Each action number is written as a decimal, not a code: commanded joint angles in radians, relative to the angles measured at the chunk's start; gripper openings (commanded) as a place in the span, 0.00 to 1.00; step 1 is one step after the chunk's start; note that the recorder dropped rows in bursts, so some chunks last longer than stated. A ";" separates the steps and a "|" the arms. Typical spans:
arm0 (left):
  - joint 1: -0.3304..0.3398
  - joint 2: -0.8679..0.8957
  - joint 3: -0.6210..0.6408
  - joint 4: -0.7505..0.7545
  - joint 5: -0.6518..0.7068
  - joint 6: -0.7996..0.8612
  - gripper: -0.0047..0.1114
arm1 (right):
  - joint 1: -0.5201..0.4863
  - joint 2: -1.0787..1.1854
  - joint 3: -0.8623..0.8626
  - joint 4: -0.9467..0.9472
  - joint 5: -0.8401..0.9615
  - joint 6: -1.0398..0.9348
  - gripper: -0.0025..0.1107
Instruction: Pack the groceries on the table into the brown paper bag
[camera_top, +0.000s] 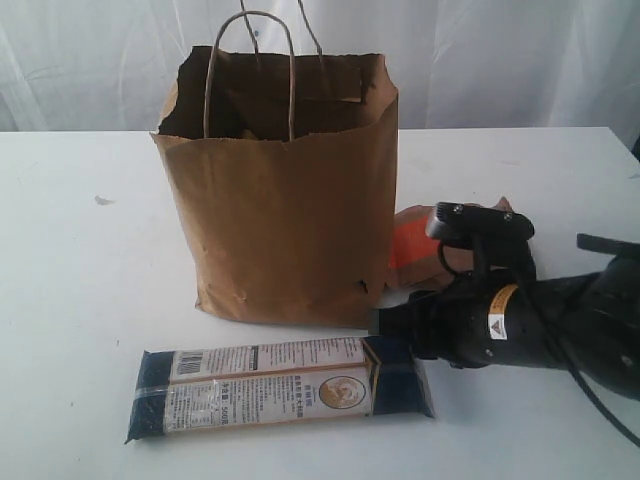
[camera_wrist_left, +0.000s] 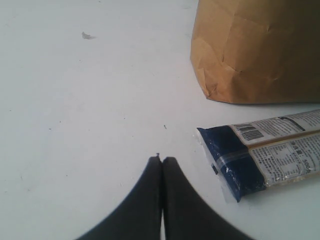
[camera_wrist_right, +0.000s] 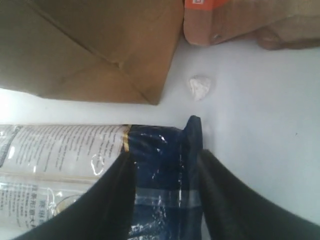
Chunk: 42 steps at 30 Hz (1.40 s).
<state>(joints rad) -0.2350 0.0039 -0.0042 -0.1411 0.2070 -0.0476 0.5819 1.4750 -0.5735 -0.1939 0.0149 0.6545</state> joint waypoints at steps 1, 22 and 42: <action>0.002 -0.004 0.004 -0.007 0.001 0.002 0.04 | -0.020 0.048 -0.077 -0.003 0.055 -0.001 0.42; 0.002 -0.004 0.004 -0.007 0.002 0.002 0.04 | -0.034 0.336 -0.329 -0.101 0.220 -0.161 0.43; 0.002 -0.004 0.004 -0.007 0.002 0.002 0.04 | -0.034 0.418 -0.384 -0.166 0.212 -0.157 0.41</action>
<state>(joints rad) -0.2350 0.0039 -0.0042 -0.1411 0.2070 -0.0476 0.5515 1.8792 -0.9436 -0.3455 0.2239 0.5050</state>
